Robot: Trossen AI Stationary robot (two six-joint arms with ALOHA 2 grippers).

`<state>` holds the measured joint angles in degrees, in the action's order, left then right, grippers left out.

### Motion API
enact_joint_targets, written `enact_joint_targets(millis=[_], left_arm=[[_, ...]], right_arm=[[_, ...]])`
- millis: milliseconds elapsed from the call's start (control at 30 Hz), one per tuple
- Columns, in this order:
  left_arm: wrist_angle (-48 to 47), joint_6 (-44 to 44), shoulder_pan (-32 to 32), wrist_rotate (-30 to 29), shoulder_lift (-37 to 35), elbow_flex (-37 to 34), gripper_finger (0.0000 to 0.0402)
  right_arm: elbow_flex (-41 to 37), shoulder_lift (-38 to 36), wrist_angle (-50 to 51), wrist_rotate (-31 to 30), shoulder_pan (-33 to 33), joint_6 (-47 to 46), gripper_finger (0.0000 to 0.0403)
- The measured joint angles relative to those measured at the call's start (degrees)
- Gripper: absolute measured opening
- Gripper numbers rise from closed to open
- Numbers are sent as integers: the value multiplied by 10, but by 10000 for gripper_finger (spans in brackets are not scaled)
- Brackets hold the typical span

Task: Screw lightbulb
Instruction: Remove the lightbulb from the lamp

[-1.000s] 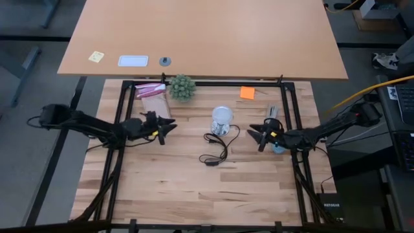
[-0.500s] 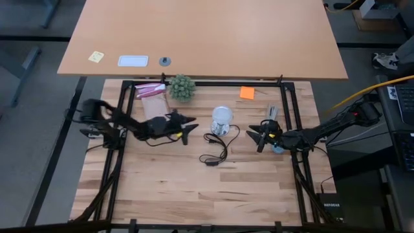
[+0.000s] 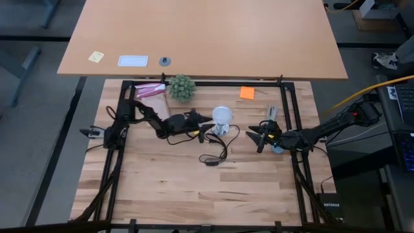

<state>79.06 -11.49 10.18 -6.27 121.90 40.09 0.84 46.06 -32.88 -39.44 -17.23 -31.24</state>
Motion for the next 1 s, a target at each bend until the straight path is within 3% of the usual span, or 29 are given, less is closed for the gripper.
enact_joint_targets(millis=[367, 533, 1000], left_arm=[[-4, 34, 14, 34, 15, 52, 159], [-5, 35, 21, 84, 15, 66, 159], [-112, 79, 20, 89, 15, 118, 159]], right_arm=[[0, 0, 4, 0, 0, 0, 188], [0, 6, 0, 0, 0, -3, 188], [0, 113, -40, -11, 0, -60, 188]])
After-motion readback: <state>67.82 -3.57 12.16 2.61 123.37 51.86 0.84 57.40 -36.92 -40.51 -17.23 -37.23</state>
